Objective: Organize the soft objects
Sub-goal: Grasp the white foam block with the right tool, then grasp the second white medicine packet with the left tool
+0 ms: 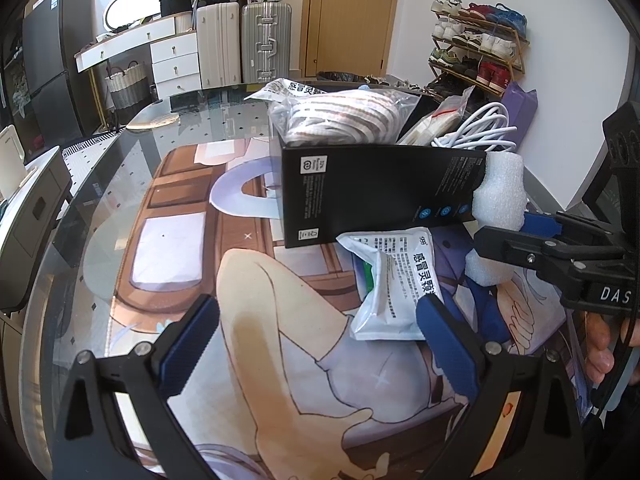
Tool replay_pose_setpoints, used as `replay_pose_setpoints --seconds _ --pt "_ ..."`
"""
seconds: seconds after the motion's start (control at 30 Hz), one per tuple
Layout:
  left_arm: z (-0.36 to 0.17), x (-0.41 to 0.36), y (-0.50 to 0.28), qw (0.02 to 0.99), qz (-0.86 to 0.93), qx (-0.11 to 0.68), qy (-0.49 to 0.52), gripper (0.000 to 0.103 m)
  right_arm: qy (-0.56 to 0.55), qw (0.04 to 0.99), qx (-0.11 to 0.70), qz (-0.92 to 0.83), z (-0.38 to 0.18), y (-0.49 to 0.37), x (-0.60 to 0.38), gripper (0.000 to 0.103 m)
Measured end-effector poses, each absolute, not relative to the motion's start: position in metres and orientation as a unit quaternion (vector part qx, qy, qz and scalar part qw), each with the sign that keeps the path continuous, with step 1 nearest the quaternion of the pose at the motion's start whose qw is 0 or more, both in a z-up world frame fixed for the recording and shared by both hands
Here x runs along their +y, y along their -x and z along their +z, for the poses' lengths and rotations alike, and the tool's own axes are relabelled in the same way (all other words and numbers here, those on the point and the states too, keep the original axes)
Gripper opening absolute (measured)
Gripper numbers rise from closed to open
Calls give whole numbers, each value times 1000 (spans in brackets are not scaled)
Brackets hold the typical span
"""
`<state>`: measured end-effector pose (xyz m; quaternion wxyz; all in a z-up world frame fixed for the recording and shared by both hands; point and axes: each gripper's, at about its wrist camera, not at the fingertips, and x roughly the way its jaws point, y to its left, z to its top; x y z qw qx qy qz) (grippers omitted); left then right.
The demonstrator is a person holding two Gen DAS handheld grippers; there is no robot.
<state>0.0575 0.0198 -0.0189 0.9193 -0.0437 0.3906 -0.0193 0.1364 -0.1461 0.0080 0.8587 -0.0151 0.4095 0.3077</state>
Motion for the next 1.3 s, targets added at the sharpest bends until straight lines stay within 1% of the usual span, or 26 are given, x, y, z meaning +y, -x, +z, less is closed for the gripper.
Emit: replay_pose_setpoints --seconds 0.13,0.23,0.77,1.13,1.23,1.3 --pt "-19 20 -58 919 -19 390 44 100 16 860 397 320 12 -133 -146 47" --pt "-19 20 -58 919 -19 391 43 100 21 861 393 322 14 -132 -146 41" --pt "-20 15 -60 919 -15 392 40 100 28 868 363 337 25 -111 -157 40" --pt "-23 -15 -69 906 -57 419 14 99 15 872 356 336 30 -101 -177 40" --pt "-23 -19 -72 902 -62 426 9 96 16 873 353 337 32 -98 -179 40" --pt "-24 -20 -74 901 -68 429 10 89 16 873 352 337 33 -98 -178 40"
